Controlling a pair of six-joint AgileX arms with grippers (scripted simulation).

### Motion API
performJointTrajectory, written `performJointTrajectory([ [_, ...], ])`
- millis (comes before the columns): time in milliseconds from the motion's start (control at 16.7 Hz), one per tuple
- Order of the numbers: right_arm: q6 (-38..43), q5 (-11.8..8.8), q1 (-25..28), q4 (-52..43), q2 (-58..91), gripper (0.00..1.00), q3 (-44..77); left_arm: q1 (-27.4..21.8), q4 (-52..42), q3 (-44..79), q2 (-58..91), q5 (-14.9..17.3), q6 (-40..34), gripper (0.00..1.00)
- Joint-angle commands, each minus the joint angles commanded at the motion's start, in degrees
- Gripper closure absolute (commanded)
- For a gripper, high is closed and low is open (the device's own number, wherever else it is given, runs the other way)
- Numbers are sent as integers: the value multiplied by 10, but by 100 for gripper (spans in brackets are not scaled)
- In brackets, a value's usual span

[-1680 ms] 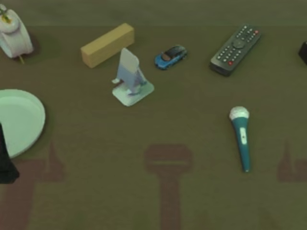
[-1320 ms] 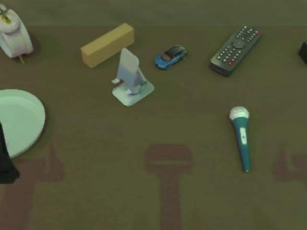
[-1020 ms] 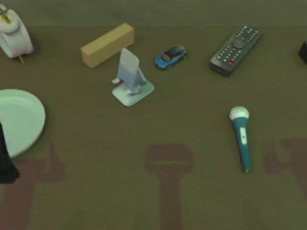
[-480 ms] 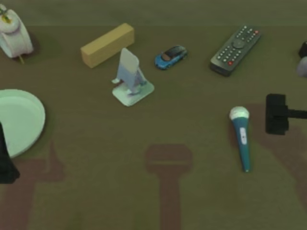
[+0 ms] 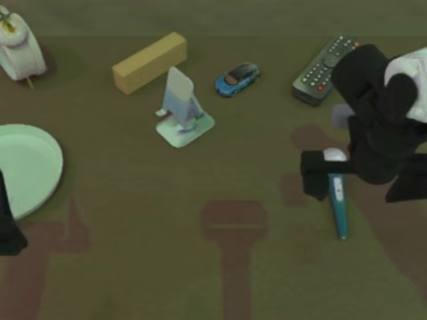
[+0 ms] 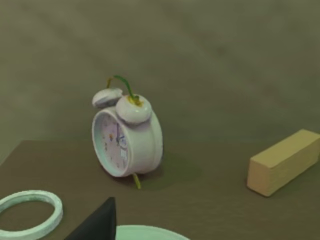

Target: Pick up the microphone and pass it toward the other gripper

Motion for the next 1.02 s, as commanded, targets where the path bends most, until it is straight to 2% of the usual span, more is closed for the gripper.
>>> performJointTrajectory([
  [540, 3, 0, 4, 1, 26, 0, 9, 0, 0, 0, 0, 0, 0, 0],
  [1020, 0, 0, 0, 178, 142, 0, -50, 0, 0, 0, 0, 0, 0, 0],
])
